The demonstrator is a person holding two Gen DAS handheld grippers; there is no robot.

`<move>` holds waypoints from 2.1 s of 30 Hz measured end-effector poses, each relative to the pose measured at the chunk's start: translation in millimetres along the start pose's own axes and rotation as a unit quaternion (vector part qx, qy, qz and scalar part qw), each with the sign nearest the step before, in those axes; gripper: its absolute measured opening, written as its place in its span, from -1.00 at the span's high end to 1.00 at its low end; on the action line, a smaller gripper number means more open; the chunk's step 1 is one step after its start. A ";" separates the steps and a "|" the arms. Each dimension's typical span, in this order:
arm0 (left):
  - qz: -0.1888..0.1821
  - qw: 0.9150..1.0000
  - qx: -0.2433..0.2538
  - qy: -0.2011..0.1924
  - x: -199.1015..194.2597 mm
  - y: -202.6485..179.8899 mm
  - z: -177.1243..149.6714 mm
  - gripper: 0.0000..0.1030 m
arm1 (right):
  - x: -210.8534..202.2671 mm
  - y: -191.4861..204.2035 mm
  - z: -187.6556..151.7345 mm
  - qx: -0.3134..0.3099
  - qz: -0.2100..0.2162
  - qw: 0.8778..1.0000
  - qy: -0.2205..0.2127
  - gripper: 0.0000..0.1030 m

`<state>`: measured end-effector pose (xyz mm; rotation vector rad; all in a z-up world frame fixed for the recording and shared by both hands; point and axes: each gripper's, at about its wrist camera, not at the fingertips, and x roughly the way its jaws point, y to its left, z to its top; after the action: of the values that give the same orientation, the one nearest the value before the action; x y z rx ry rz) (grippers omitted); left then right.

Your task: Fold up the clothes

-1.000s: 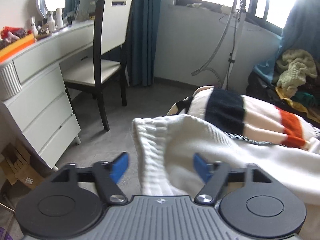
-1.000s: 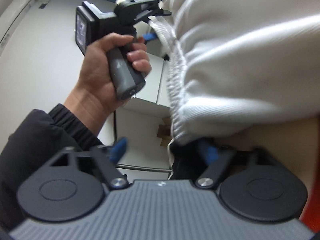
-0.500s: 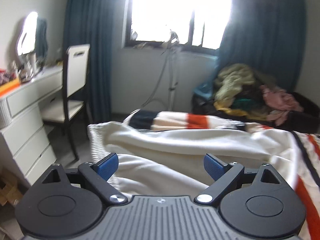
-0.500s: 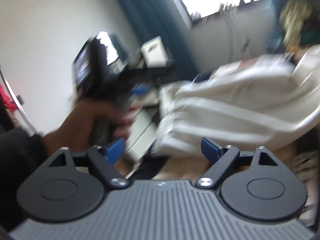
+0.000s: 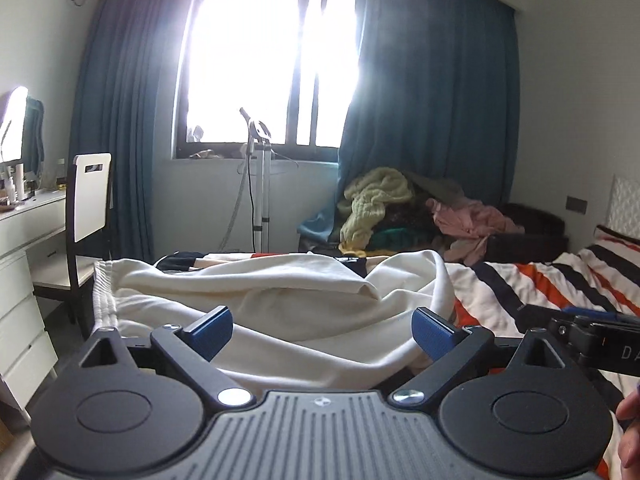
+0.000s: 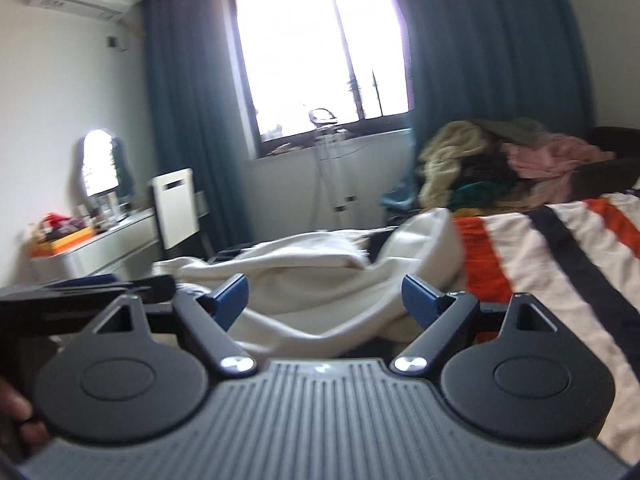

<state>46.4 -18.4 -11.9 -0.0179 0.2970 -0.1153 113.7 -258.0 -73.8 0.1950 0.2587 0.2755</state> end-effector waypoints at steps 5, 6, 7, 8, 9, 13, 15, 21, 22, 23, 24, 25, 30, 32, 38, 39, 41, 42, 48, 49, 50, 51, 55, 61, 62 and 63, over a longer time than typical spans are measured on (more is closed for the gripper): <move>0.008 1.000 0.005 0.021 22.2 -6.2 -35.9 -0.89 | 12.1 -19.5 -9.8 -0.013 -0.033 0.999 0.007 -0.67; 0.007 0.999 0.004 0.037 30.4 -3.7 -43.1 -0.89 | 15.0 -23.4 -9.4 -0.008 -0.034 0.999 0.008 -0.67; 0.006 0.999 0.003 0.053 38.6 -1.2 -50.2 -0.88 | 18.1 -26.8 -8.8 -0.002 -0.036 0.999 0.010 -0.67; 0.012 0.998 0.007 0.062 43.8 0.2 -55.0 -0.88 | 21.0 -28.9 -7.7 0.007 -0.036 0.999 0.011 -0.67; 0.018 0.997 0.011 0.071 48.8 1.5 -59.6 -0.88 | 21.2 -31.7 -7.1 0.015 -0.039 0.999 0.012 -0.67; 0.027 0.995 0.017 0.093 67.5 5.7 -68.5 -0.88 | 22.1 -41.3 -7.1 0.038 -0.048 0.998 0.019 -0.67; 0.024 0.995 0.021 0.098 79.3 7.3 -69.7 -0.88 | 18.7 -41.3 -5.9 0.031 -0.052 0.998 0.016 -0.67; -0.001 0.992 0.076 0.098 124.2 -14.0 -58.6 -0.88 | 7.2 -49.7 4.4 0.026 -0.070 0.997 -0.002 -0.67; -0.005 0.992 0.081 0.095 133.4 -20.2 -54.2 -0.89 | 5.9 -53.0 5.8 0.029 -0.075 0.997 -0.004 -0.67; -0.009 0.992 0.086 0.094 144.2 -27.3 -49.1 -0.89 | 4.8 -56.3 7.1 0.032 -0.080 0.996 -0.005 -0.67; -0.011 0.992 0.091 0.089 155.8 -34.7 -44.0 -0.89 | 5.0 -60.1 7.7 0.031 -0.089 0.996 -0.001 -0.67; -0.017 0.992 0.098 0.083 166.8 -44.8 -39.0 -0.89 | 5.7 -64.1 8.0 0.031 -0.097 0.995 0.005 -0.67; -0.031 0.986 0.151 0.056 227.0 -97.6 -20.9 -0.91 | 21.7 -99.3 -3.1 0.081 -0.146 0.985 0.049 -0.67; -0.042 0.986 0.148 0.061 250.9 -114.7 -13.6 -0.91 | 25.4 -114.2 -7.4 0.117 -0.153 0.980 0.056 -0.67; -0.060 0.984 0.146 0.085 321.9 -156.8 1.4 -0.77 | 37.9 -146.0 -14.2 0.173 -0.168 0.969 0.052 -0.67; -0.065 0.982 0.148 0.094 334.5 -163.0 1.7 -0.70 | 41.6 -151.2 -16.6 0.182 -0.174 0.966 0.053 -0.67; -0.071 0.978 0.153 0.122 354.9 -172.2 0.1 -0.40 | 48.7 -160.6 -22.5 0.202 -0.181 0.961 0.058 -0.67; -0.065 0.977 0.157 0.132 363.0 -175.9 -2.0 -0.31 | 52.2 -165.0 -25.8 0.213 -0.183 0.958 0.061 -0.67; -0.059 0.973 0.156 0.157 373.2 -174.4 -7.4 0.90 | 65.0 -171.2 -33.5 0.228 -0.180 0.954 0.070 -0.67; -0.062 0.973 0.162 0.152 367.9 -174.6 -4.7 0.93 | 65.8 -170.4 -33.4 0.226 -0.178 0.955 0.069 -0.67; -0.068 0.973 0.169 0.144 360.4 -175.3 -0.2 0.95 | 65.8 -169.0 -32.9 0.221 -0.178 0.956 0.067 -0.67; -0.073 0.972 0.175 0.137 352.9 -175.9 4.4 0.95 | 65.6 -168.1 -32.5 0.218 -0.179 0.957 0.066 -0.67; -0.100 0.974 0.180 0.099 297.8 -162.6 30.7 0.96 | 62.9 -166.2 -32.9 0.210 -0.183 0.958 0.063 -0.67; -0.127 0.975 0.169 0.071 205.5 -114.4 42.5 0.96 | 53.7 -157.8 -28.7 0.188 -0.189 0.962 0.052 -0.67; -0.131 0.974 0.172 0.067 188.0 -106.6 39.3 0.96 | 51.9 -156.2 -28.3 0.183 -0.192 0.963 0.050 -0.67; -0.136 0.973 0.176 0.064 170.6 -98.8 36.1 0.96 | 49.9 -154.4 -28.1 0.181 -0.193 0.963 0.049 -0.67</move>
<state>208.1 -136.3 -23.6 0.3022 0.3993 -0.4412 189.7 -384.8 -146.2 0.4865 0.4388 -0.1537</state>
